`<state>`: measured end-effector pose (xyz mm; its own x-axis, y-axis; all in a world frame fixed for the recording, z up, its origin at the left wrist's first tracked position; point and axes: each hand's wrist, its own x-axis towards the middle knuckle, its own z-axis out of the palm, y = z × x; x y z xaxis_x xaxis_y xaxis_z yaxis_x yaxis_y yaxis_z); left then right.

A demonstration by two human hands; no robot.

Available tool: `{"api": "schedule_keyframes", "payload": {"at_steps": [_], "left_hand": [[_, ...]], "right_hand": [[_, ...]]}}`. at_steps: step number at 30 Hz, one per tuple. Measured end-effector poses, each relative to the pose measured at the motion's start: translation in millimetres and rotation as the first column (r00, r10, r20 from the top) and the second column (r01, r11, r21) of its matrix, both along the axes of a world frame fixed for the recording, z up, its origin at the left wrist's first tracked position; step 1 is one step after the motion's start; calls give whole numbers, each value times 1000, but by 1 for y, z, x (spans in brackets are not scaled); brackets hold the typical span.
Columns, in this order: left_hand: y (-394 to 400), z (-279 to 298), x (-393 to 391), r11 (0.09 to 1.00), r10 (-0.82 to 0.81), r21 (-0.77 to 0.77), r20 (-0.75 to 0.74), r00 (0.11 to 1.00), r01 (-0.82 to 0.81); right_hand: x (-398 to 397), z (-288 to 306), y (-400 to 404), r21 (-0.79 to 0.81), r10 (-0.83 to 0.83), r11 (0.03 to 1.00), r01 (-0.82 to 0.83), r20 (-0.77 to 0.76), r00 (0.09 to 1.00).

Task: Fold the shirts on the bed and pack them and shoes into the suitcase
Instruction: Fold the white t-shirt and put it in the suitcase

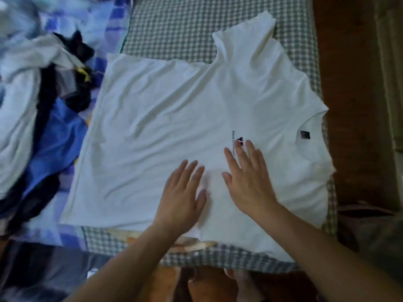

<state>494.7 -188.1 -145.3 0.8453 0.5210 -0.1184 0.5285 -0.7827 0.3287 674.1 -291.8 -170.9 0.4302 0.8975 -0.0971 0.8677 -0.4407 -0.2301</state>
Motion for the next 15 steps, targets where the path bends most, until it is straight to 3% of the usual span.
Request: {"api": "schedule_keyframes", "payload": {"at_steps": [3, 8, 11, 13, 15], "left_hand": [[74, -20, -7, 998, -7, 65, -220, 976, 22], [181, -53, 11, 986, -84, 117, -267, 960, 119], [269, -63, -10, 979, 184, 140, -311, 932, -146], [330, -51, -33, 891, 453, 162, -340, 824, -423], [377, -32, -48, 835, 548, 231, -270, 791, -500]], "right_hand": [[-25, -6, 40, -19, -66, 998, 66, 29, 997], [-45, -33, 102, -41, -123, 991, 126, 75, 990], [-47, -51, 104, -47, -166, 984, 174, 141, 976], [-49, -51, 107, -4, -202, 979, 205, 146, 968], [-46, -45, 122, 64, -267, 963, 261, 135, 954]]}}
